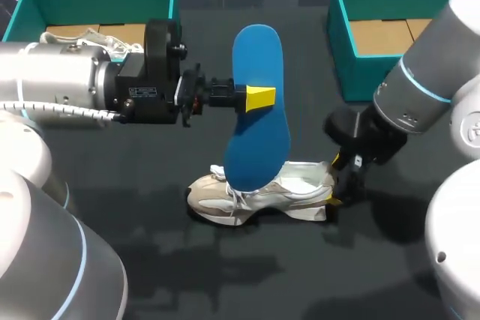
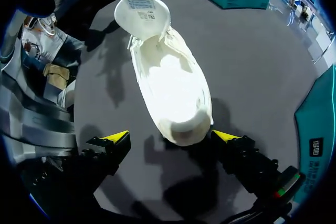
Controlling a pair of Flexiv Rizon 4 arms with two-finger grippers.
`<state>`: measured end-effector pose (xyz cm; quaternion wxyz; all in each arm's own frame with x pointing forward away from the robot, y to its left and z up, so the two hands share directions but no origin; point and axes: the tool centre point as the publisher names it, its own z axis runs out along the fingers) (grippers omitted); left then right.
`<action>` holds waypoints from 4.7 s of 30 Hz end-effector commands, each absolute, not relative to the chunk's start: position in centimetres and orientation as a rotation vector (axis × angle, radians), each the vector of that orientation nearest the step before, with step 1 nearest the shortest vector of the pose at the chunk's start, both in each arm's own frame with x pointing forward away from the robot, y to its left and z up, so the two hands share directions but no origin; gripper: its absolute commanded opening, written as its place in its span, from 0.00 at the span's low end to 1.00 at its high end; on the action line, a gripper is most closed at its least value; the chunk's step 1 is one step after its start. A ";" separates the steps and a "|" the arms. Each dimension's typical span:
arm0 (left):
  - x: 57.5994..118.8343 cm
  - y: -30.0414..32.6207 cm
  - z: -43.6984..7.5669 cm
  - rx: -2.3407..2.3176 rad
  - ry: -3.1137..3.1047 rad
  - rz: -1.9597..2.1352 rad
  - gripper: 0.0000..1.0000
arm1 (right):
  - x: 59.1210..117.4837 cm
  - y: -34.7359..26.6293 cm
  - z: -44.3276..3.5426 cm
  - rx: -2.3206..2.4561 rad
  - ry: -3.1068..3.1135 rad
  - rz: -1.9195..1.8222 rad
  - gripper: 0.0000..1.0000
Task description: Take the shoe out of the shoebox, open the shoe tongue, remove and reinsert the insole, then place the shoe into the shoebox
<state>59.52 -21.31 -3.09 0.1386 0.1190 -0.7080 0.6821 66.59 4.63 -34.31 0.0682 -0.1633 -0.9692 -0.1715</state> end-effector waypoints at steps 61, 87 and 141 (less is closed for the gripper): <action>59.7 -21.7 -3.2 0.343 -2.045 1.975 0.00 | 73.3 12.0 -34.6 -0.275 -3.113 -0.023 0.73; 59.7 -21.7 -3.2 0.343 -2.045 1.975 0.00 | 72.8 12.8 -38.9 -0.212 -3.036 -0.091 0.44; 59.7 -21.7 -3.2 0.343 -2.045 1.975 0.00 | 70.3 11.2 -33.1 -1.283 -2.682 -0.165 0.00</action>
